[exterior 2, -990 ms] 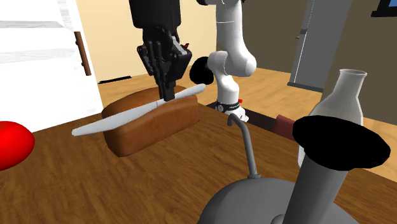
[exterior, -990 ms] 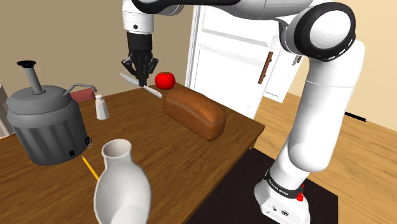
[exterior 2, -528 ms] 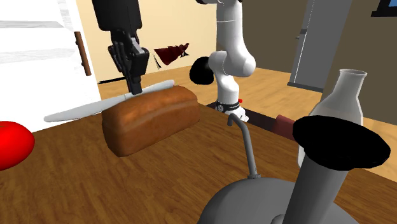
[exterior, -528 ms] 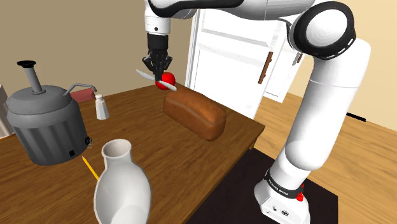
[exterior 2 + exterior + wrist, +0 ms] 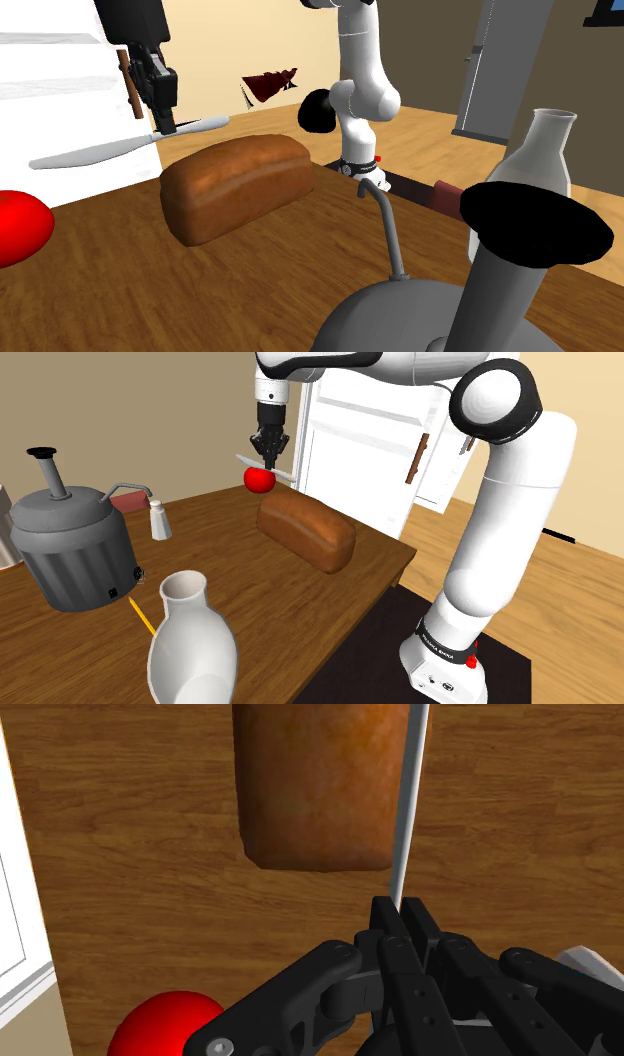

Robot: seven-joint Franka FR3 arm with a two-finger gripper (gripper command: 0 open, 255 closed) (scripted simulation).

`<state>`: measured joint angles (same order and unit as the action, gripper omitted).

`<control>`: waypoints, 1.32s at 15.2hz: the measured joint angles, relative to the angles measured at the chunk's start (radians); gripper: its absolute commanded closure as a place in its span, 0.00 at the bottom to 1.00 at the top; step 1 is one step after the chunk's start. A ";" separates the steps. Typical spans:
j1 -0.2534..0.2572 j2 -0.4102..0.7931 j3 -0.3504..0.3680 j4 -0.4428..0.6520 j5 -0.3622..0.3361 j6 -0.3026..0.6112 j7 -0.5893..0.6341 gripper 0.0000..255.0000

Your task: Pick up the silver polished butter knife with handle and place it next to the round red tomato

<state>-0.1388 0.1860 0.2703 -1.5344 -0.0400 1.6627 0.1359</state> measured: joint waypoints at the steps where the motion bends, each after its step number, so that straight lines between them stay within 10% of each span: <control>1: -0.013 0.006 -0.009 0.008 -0.001 -0.002 -0.022 1.00; 13: -0.149 0.153 -0.102 0.213 -0.019 -0.059 -0.256 1.00; 20: -0.159 0.155 -0.105 0.127 -0.019 0.028 -0.266 1.00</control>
<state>-0.2974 0.3410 0.1648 -1.4070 -0.0594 1.6909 -0.1299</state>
